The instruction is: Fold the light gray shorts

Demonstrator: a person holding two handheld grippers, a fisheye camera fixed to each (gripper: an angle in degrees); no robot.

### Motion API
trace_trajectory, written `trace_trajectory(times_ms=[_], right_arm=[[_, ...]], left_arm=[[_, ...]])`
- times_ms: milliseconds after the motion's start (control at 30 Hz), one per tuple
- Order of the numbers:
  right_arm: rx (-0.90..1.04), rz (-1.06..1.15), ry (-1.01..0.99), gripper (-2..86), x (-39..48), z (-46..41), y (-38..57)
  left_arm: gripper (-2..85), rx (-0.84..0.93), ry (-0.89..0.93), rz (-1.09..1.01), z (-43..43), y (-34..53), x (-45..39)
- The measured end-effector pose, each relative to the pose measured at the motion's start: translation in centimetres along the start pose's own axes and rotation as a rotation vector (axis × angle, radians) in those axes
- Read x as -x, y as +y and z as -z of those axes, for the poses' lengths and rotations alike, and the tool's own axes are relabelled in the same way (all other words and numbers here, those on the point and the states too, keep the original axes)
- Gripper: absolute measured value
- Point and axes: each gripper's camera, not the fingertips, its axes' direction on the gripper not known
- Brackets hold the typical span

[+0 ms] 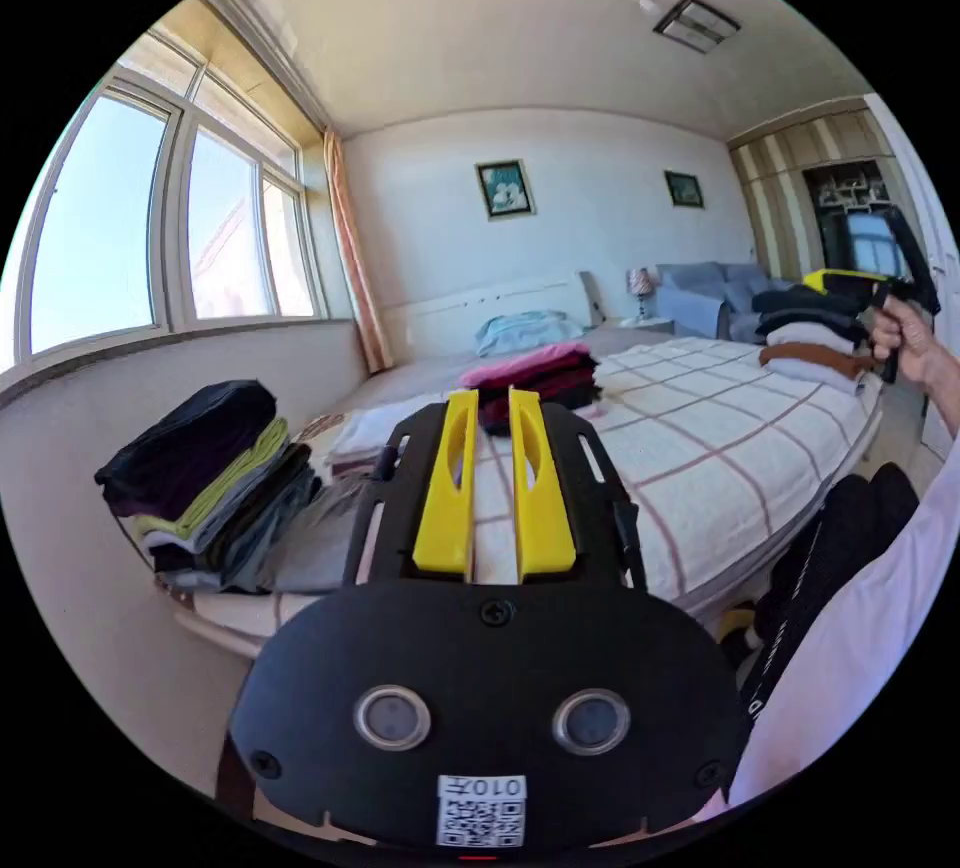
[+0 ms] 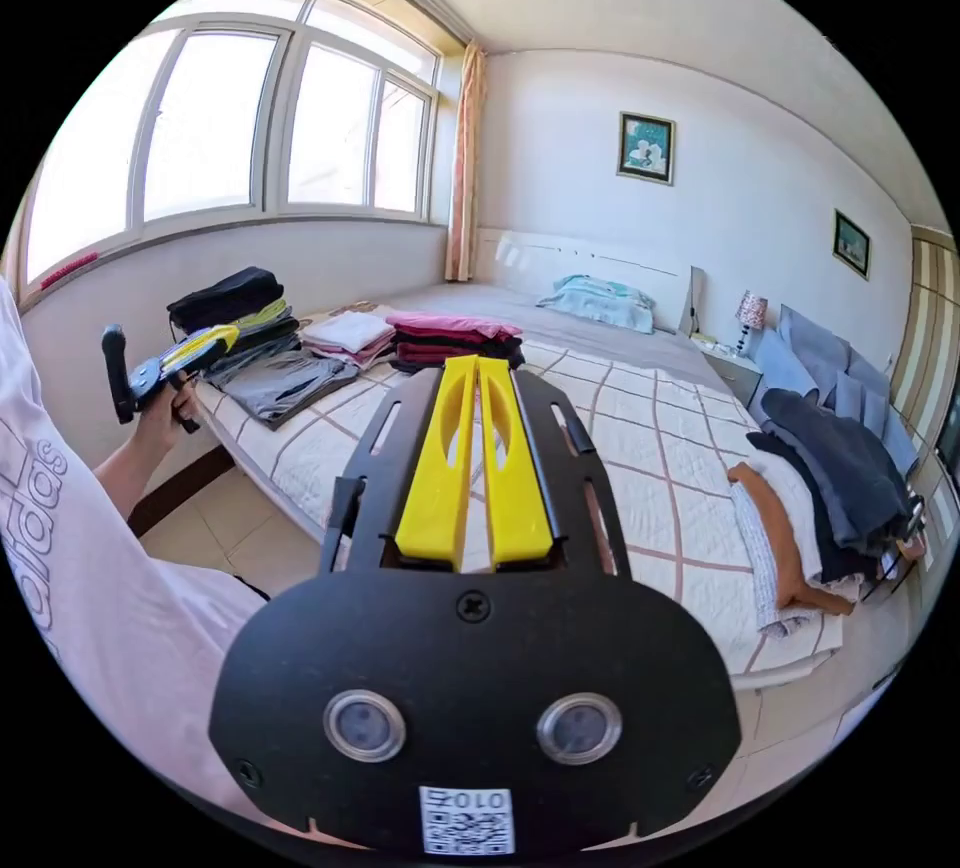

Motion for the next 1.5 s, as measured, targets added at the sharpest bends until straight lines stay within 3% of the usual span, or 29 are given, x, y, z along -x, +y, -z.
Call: trace_trajectory(times_ms=[67,133,467,633,933,1033,1300,1500], right_arm=[[0.019,0.001,-0.024,2.7,1.3,-1.2,-0.1],[0.038,0.006,-0.039,2.7,2.5,-2.3,0.0],[0.127,0.012,-0.096,2.8,4.4,-6.0,-0.2],[0.135,-0.011,-0.110,2.6,3.9,-6.7,0.8],[0.157,-0.049,-0.143,2.8,2.1,-7.7,3.0],[0.163,-0.034,-0.139,2.8,1.9,-7.6,3.3],[0.164,-0.112,-0.153,2.7,-1.3,-6.2,6.3],[0.145,-0.120,-0.166,2.9,-2.5,-5.1,7.3]], left_arm=[[8.4,0.146,-0.161,-0.089,-2.0,3.2,1.1],[10.1,0.202,-0.198,-0.128,-3.3,5.5,1.9],[13.8,0.297,-0.206,-0.549,-8.7,7.5,4.3],[14.2,0.299,-0.059,-0.561,-9.9,6.6,8.1],[13.4,0.347,-0.010,-0.550,-10.6,5.0,13.9],[12.4,0.403,0.014,-0.630,-12.4,4.3,13.9],[9.2,0.462,0.164,-0.554,-14.4,2.1,18.4],[5.9,0.468,0.392,-0.154,-17.3,-0.3,26.4]])
